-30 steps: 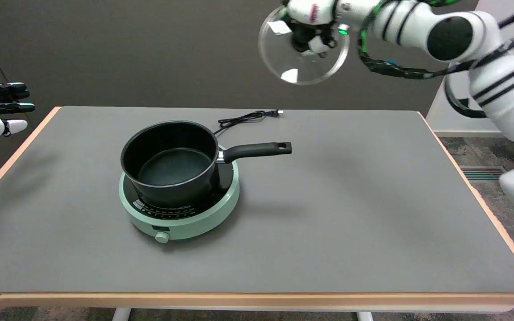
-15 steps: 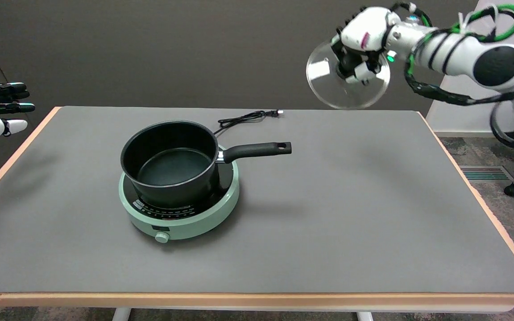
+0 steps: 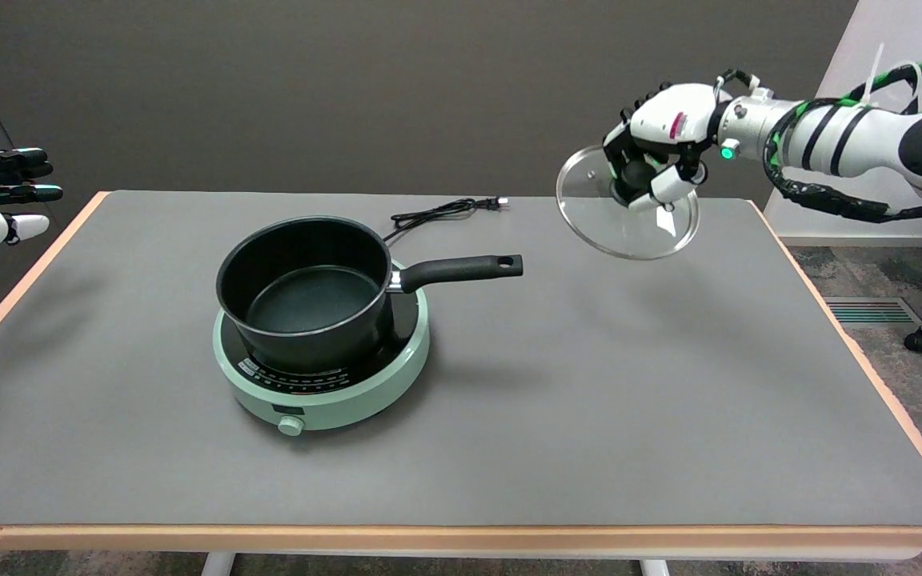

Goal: Place the pot lid onto the table.

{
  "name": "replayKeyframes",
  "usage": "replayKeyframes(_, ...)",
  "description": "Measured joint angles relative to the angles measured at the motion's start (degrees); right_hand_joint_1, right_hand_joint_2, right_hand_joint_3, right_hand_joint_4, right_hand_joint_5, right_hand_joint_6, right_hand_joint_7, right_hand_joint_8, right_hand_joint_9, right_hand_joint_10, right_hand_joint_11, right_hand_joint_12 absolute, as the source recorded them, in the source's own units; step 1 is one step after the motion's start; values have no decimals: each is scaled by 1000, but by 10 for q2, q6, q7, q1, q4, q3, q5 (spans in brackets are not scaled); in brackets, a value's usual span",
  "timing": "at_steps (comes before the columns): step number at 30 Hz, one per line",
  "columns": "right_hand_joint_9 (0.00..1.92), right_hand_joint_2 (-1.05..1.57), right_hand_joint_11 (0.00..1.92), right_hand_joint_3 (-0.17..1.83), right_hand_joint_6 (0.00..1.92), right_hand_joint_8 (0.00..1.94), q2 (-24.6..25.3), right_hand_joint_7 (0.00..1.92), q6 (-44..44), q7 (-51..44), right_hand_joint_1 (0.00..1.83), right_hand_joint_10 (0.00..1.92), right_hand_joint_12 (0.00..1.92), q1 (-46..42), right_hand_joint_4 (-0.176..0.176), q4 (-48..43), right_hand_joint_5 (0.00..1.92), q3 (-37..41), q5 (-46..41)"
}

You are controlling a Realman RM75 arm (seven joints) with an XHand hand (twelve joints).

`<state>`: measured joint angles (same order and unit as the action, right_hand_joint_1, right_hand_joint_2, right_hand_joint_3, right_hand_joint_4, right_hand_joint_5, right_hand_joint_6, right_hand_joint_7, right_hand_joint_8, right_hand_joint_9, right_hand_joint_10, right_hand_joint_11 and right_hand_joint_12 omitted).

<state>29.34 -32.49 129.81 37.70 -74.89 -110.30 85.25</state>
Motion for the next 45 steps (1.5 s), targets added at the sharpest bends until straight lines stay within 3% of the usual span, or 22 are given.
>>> replayKeyframes(15,906,984,661,379,1315,1108,-11,1000,8,-8,1206,1484,878,18,-26,63,774,-107,-99)
replayKeyframes(45,901,973,664,400,1326,1113,73,1000,96,-60,1204,1523,906,100,-17,223,778,-266,-157)
